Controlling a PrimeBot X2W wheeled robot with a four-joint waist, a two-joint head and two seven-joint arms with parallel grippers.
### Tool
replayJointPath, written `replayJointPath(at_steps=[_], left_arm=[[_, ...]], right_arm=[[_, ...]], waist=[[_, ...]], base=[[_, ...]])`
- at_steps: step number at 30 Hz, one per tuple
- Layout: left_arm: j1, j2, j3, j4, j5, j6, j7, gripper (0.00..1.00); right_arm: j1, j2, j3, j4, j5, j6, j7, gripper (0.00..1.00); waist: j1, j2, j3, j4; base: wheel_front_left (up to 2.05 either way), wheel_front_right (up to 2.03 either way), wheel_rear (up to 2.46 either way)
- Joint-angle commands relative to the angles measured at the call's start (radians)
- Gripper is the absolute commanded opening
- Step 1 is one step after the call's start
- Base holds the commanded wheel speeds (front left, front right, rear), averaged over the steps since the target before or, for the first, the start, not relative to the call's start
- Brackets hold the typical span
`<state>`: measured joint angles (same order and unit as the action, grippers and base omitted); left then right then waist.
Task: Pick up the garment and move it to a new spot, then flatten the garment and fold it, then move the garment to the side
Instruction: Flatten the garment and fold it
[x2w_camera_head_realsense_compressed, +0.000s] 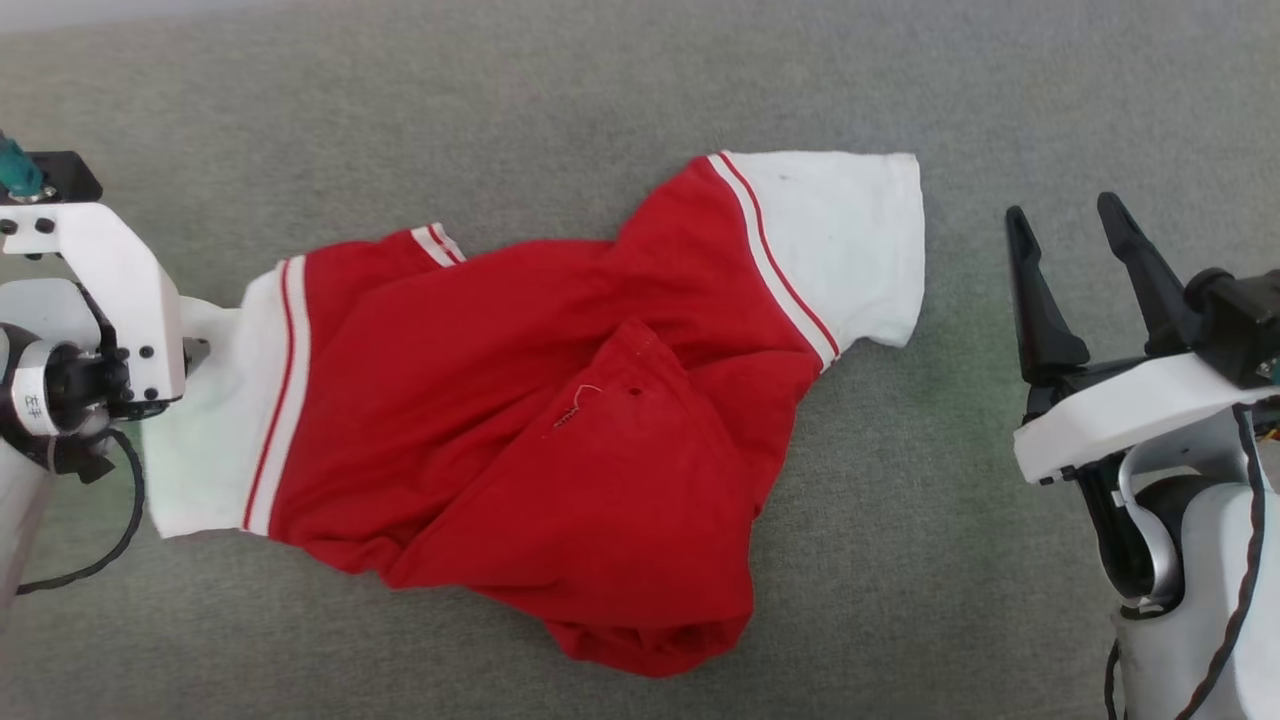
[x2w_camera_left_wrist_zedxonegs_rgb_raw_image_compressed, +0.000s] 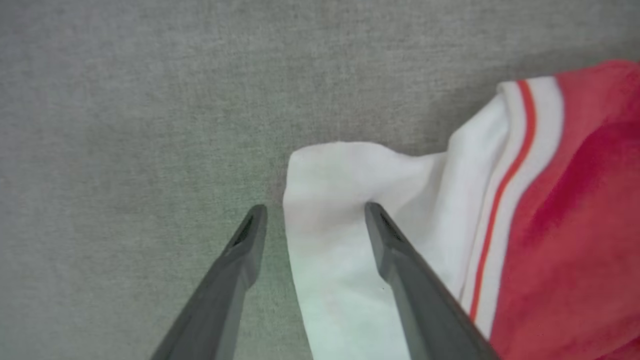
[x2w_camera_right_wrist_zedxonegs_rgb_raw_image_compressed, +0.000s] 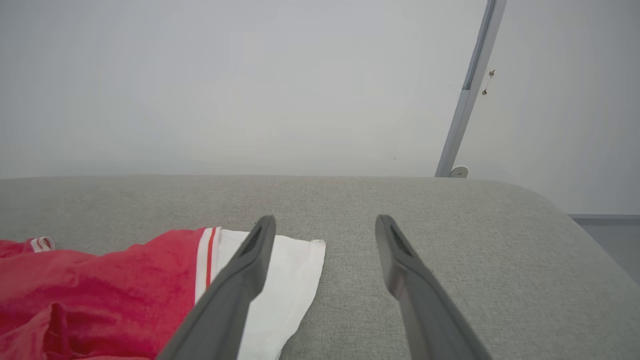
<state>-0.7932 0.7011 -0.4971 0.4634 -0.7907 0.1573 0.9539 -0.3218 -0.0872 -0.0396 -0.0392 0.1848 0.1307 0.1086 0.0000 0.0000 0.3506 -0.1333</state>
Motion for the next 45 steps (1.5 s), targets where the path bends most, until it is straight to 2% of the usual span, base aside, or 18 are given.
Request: replayJointPath(at_steps=[1,5,6,7,16,21,27,31,34,35,36,39,45], left_arm=[[-0.011,-0.003,-0.001,0.012,0.005,0.002,0.000,1.00],[-0.012,-0.044,-0.011,0.090,-0.011,-0.003,0.001,1.00],[-0.006,-0.057,-0.017,0.106,-0.023,-0.014,0.016,0.95],[-0.005,-0.074,-0.016,0.121,-0.040,-0.013,0.030,0.00],[-0.070,-0.150,-0.029,0.160,-0.038,-0.056,-0.020,0.00],[-0.119,-0.190,-0.042,0.179,-0.032,-0.081,-0.049,0.00],[-0.160,-0.237,-0.061,0.211,-0.026,-0.114,-0.081,0.00],[-0.174,-0.262,-0.062,0.240,-0.032,-0.127,-0.106,0.00],[-0.177,-0.273,-0.065,0.269,-0.034,-0.135,-0.122,0.00],[-0.178,-0.274,-0.063,0.280,-0.036,-0.136,-0.126,0.00],[-0.179,-0.275,-0.060,0.291,-0.036,-0.134,-0.133,0.00],[-0.188,-0.266,-0.058,0.323,-0.031,-0.131,-0.145,0.00],[-0.227,-0.249,-0.038,0.337,-0.033,-0.127,-0.173,0.00]], right_arm=[[-0.010,-0.003,0.002,-0.004,0.002,0.000,0.002,1.00],[-0.022,-0.012,0.021,0.004,0.023,0.000,0.028,1.00],[-0.026,-0.015,0.023,0.010,0.031,0.000,0.040,1.00],[-0.032,-0.019,0.023,0.015,0.038,0.000,0.055,1.00],[-0.148,-0.098,0.061,0.125,0.112,0.000,0.267,1.00],[-0.273,-0.167,0.079,0.240,0.126,0.000,0.377,1.00],[-0.406,-0.218,0.107,0.415,0.136,0.000,0.503,1.00],[-0.440,-0.218,0.151,0.552,0.176,0.000,0.655,1.00],[-0.430,-0.223,0.213,0.639,0.204,0.000,0.822,0.98],[-0.426,-0.225,0.229,0.654,0.228,0.004,0.862,0.40],[-0.430,-0.234,0.231,0.666,0.237,0.004,0.891,0.00],[-0.459,-0.274,0.236,0.656,0.243,0.002,0.890,0.00],[-0.523,-0.289,0.172,0.605,0.291,0.000,0.818,0.00]], waist=[[0.0000,0.0000,0.017,-0.011],[0.0000,0.0000,0.040,-0.015],[0.0000,0.0000,0.044,-0.013],[0.0000,0.0000,0.048,-0.009],[0.0000,0.0000,0.085,0.058],[0.0000,0.0000,0.111,0.112],[0.0000,0.0000,0.139,0.170],[0.0000,0.0000,0.150,0.200],[0.0000,0.0000,0.149,0.212],[0.0000,0.0000,0.149,0.215],[0.0000,0.0000,0.147,0.217],[0.0000,0.0000,0.141,0.223],[0.0000,0.0000,0.095,0.219]], base=[[0.00,0.00,0.00],[0.00,0.00,0.00],[0.00,0.00,0.00],[0.00,0.00,0.00],[0.00,0.00,0.00],[0.00,0.00,0.00],[0.00,0.00,0.00],[0.00,0.00,0.00],[0.00,0.00,0.00],[0.00,0.00,0.00],[0.00,0.00,0.00],[0.00,0.00,0.00],[0.00,0.00,0.00]])
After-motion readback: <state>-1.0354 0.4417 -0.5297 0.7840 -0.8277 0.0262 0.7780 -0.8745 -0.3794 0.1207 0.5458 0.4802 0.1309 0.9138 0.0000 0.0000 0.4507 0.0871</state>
